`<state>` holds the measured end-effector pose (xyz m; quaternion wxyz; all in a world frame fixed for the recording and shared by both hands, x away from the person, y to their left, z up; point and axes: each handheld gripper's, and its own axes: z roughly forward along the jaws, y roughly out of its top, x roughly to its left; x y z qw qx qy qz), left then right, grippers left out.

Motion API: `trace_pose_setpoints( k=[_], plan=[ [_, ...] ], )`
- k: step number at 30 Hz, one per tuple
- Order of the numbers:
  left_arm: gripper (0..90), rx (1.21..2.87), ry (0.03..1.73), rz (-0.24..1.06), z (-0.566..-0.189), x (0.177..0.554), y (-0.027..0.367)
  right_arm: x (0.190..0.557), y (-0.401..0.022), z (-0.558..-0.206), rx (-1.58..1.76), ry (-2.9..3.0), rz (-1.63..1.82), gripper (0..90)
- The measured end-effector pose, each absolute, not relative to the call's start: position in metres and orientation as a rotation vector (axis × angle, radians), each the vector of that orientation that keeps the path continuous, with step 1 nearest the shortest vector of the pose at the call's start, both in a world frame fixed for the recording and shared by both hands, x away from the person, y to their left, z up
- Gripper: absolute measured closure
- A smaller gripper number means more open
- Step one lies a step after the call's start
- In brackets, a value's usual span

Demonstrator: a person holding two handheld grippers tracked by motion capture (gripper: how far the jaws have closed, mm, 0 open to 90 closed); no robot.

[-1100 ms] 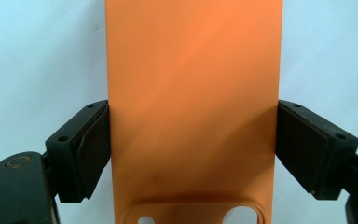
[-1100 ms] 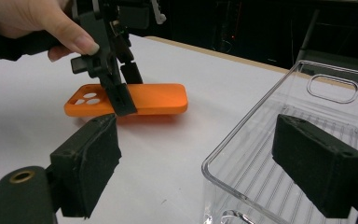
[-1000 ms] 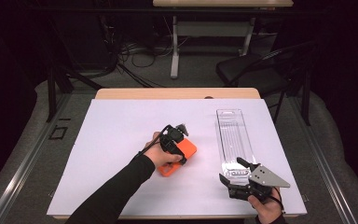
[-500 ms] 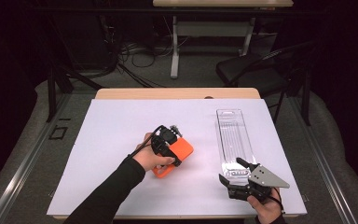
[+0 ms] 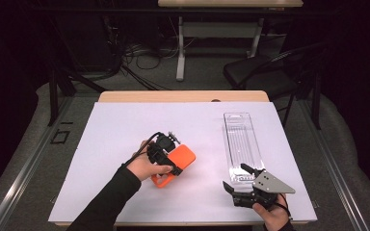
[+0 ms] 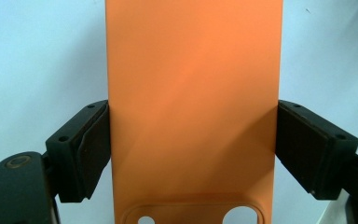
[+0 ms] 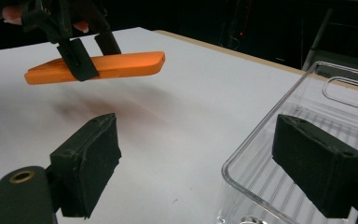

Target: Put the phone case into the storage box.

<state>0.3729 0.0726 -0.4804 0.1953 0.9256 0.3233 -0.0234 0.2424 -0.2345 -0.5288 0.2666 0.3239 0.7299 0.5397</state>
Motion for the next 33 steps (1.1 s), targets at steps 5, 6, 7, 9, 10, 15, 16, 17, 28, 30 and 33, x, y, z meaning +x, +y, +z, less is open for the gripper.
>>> trace_pose_setpoints(
  k=[5,6,7,9,10,15,16,17,28,30,33],
  plan=[
    [16.2,2.623,0.888,-0.067,-0.476,0.371,0.074,0.244,-0.229,-0.528,0.861,1.995,1.447,14.3],
    [16.2,2.625,0.886,-0.066,-0.475,0.371,0.074,0.245,-0.228,-0.527,0.858,2.002,1.444,14.3],
    [16.2,2.629,0.883,-0.065,-0.474,0.37,0.074,0.246,-0.227,-0.527,0.861,2.008,1.444,14.4],
    [16.2,2.639,0.873,-0.072,-0.471,0.369,0.075,0.249,-0.223,-0.524,0.849,2.034,1.424,14.4],
    [16.2,2.644,0.868,-0.072,-0.47,0.369,0.075,0.249,-0.223,-0.524,0.849,2.034,1.424,14.4],
    [16.2,2.688,0.841,-0.066,-0.465,0.366,0.076,0.254,-0.214,-0.521,0.838,2.103,1.35,14.5],
    [16.2,2.691,0.839,-0.069,-0.464,0.366,0.076,0.255,-0.212,-0.52,0.829,2.117,1.334,14.5],
    [16.2,2.693,0.839,-0.069,-0.463,0.366,0.076,0.257,-0.21,-0.519,0.824,2.129,1.319,14.6],
    [16.2,2.736,0.821,-0.028,-0.463,0.364,0.075,0.268,-0.184,-0.509,0.672,2.17,1.249,15.3],
    [16.1,2.729,0.814,-0.038,-0.462,0.364,0.075,0.269,-0.181,-0.509,0.656,2.174,1.246,15.4],
    [16.2,2.731,0.81,-0.057,-0.463,0.363,0.075,0.27,-0.177,-0.508,0.626,2.185,1.239,15.4]
  ],
)
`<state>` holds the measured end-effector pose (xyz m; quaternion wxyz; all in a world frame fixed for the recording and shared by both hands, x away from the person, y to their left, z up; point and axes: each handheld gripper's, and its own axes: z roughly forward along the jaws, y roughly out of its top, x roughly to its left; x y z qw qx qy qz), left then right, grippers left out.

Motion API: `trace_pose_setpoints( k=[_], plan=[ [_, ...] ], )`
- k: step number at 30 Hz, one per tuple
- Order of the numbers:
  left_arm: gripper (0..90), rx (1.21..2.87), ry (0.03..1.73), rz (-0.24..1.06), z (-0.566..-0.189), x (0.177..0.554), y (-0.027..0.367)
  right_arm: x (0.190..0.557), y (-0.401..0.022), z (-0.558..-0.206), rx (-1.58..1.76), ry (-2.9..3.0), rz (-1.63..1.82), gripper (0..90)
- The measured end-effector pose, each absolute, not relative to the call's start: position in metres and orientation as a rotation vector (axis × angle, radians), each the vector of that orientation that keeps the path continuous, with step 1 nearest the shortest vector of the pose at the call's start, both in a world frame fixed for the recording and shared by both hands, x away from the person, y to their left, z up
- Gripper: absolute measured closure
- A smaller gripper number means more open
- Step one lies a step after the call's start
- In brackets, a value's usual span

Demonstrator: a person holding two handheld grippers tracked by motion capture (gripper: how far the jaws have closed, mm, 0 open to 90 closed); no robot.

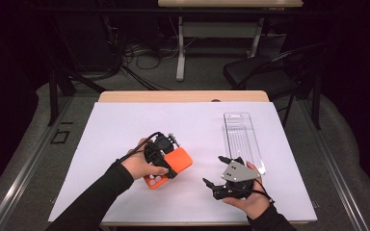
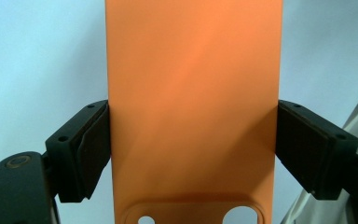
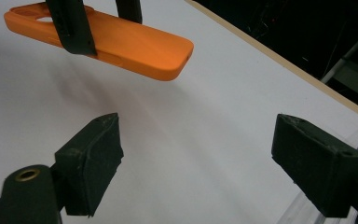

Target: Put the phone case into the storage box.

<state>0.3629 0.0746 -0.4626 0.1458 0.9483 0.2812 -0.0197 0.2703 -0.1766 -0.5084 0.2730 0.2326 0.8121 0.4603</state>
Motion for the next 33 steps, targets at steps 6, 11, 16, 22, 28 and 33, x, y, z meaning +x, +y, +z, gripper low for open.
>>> trace_pose_setpoints(
  k=[6,11,16,22,28,33],
  plan=[
    [16.2,2.741,0.804,-0.073,-0.464,0.364,0.073,0.271,-0.171,-0.51,0.571,2.19,1.203,17.0],
    [16.2,2.738,0.802,-0.095,-0.463,0.365,0.071,0.272,-0.171,-0.51,0.545,2.185,1.182,18.9],
    [16.2,2.742,0.789,-0.117,-0.464,0.366,0.07,0.272,-0.17,-0.512,0.514,2.188,1.163,20.1],
    [16.3,2.751,0.778,-0.121,-0.464,0.368,0.066,0.273,-0.165,-0.513,0.446,2.189,1.103,20.7],
    [16.3,2.766,0.763,-0.13,-0.463,0.371,0.062,0.275,-0.158,-0.512,0.34,2.193,1.039,26.7],
    [16.3,2.768,0.75,-0.129,-0.46,0.373,0.057,0.276,-0.149,-0.511,0.229,2.206,0.966,29.7]
  ],
)
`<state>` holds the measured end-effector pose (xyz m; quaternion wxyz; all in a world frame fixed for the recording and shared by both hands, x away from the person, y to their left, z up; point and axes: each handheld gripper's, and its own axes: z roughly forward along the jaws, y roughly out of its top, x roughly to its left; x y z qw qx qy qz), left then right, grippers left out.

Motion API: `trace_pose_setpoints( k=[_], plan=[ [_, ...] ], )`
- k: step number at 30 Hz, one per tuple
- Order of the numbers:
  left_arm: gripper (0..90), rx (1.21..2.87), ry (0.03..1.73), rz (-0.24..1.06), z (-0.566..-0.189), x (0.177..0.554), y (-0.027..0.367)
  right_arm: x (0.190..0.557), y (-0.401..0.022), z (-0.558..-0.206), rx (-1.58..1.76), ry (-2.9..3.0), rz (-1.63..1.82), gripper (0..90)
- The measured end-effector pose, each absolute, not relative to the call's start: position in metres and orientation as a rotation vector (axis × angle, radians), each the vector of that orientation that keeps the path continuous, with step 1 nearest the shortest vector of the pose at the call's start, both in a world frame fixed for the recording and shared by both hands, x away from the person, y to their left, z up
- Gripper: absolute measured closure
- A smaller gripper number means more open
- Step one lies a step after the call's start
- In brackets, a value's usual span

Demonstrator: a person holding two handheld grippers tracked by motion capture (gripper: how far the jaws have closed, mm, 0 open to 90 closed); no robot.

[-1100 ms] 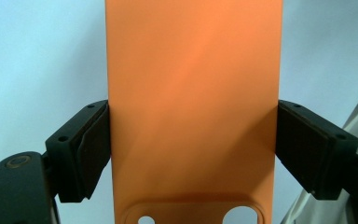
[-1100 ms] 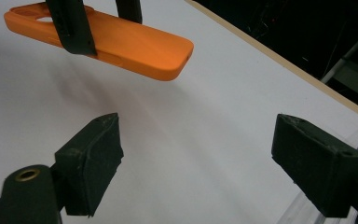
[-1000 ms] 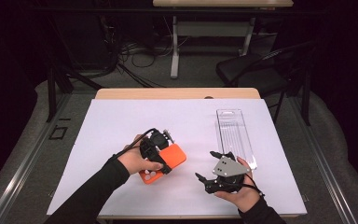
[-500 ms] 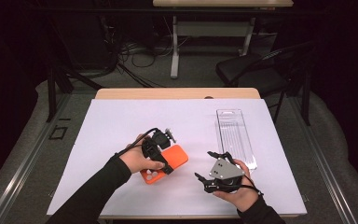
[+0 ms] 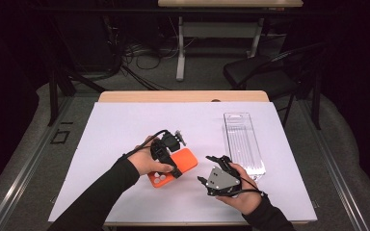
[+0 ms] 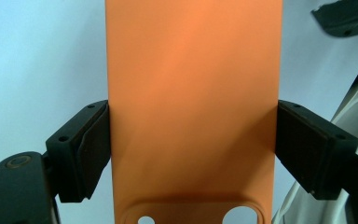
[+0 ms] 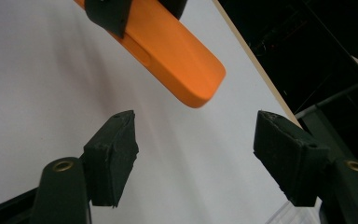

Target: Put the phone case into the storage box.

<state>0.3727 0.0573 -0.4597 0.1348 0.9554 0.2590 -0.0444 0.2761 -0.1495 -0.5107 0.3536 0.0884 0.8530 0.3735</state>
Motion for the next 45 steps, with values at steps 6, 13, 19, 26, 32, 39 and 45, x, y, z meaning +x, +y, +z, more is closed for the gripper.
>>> trace_pose_setpoints(
  k=[6,13,19,26,32,39,45],
  plan=[
    [16.3,2.777,0.753,-0.135,-0.459,0.376,0.055,0.281,-0.139,-0.508,0.131,2.197,0.898,29.9],
    [16.3,2.782,0.757,-0.153,-0.459,0.378,0.056,0.282,-0.136,-0.51,0.086,2.179,0.863,30.3],
    [16.3,2.782,0.751,-0.179,-0.456,0.378,0.055,0.279,-0.135,-0.511,0.051,2.163,0.844,31.6],
    [16.3,2.791,0.762,-0.234,-0.46,0.38,0.052,0.276,-0.133,-0.512,-0.014,2.138,0.792,34.1],
    [16.3,2.782,0.773,-0.313,-0.463,0.383,0.049,0.273,-0.132,-0.516,-0.041,2.13,0.751,35.4],
    [16.3,2.78,0.786,-0.35,-0.465,0.385,0.048,0.273,-0.132,-0.516,-0.105,2.113,0.732,38.5],
    [16.3,2.774,0.795,-0.358,-0.464,0.386,0.049,0.273,-0.13,-0.517,-0.146,2.095,0.701,39.8]
  ],
)
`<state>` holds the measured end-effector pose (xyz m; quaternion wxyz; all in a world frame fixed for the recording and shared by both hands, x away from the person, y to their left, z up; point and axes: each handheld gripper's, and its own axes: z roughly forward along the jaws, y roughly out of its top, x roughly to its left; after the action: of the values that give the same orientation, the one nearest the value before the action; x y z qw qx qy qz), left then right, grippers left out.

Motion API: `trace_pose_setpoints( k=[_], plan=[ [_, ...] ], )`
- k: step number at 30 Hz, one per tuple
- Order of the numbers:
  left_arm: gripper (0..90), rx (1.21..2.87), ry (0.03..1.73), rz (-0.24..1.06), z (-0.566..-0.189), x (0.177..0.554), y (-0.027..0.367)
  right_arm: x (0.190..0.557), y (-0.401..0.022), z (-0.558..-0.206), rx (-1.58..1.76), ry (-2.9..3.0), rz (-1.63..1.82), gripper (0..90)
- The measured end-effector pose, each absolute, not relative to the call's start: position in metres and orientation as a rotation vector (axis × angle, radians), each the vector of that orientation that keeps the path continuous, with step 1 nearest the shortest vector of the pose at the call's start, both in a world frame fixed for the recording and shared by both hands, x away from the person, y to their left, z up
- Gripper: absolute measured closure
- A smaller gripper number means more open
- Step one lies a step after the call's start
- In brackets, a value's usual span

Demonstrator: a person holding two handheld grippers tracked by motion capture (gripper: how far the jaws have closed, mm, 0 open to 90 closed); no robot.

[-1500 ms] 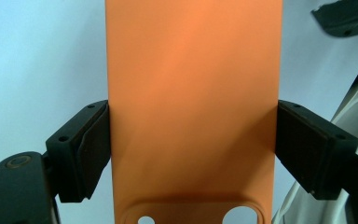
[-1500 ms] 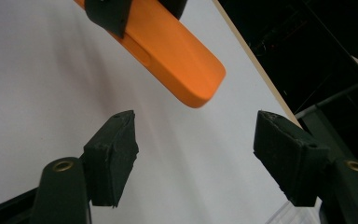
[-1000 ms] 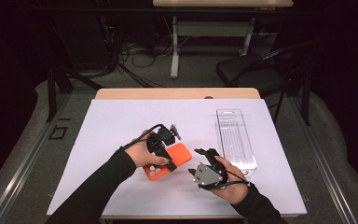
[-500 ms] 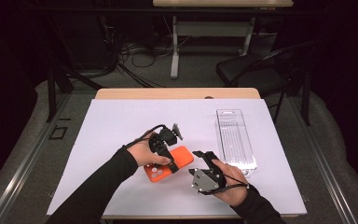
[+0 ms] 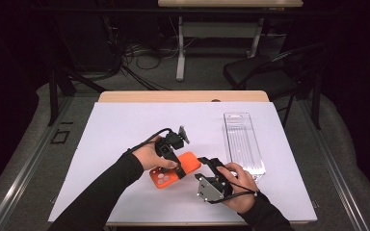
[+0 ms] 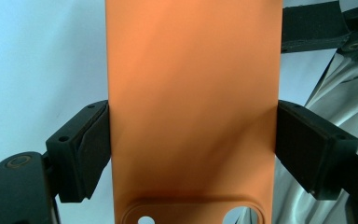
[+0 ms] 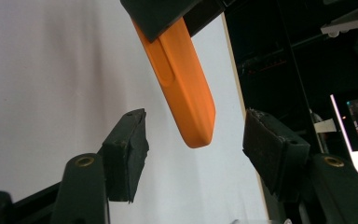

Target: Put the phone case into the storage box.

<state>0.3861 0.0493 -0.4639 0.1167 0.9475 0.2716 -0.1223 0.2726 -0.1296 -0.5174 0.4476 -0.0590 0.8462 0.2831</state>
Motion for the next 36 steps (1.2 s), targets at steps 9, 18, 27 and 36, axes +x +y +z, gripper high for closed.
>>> trace_pose_setpoints(
  k=[9,18,27,36],
  plan=[
    [16.3,2.779,0.793,-0.359,-0.463,0.388,0.053,0.271,-0.12,-0.522,-0.223,2.076,0.624,43.2],
    [16.3,2.776,0.79,-0.372,-0.463,0.387,0.053,0.272,-0.109,-0.522,-0.333,2.009,0.556,52.8],
    [16.3,2.774,0.784,-0.389,-0.462,0.385,0.052,0.269,-0.107,-0.526,-0.402,1.95,0.507,60.0],
    [16.3,2.764,0.788,-0.413,-0.463,0.385,0.052,0.267,-0.108,-0.53,-0.435,1.892,0.482,66.1]
  ],
)
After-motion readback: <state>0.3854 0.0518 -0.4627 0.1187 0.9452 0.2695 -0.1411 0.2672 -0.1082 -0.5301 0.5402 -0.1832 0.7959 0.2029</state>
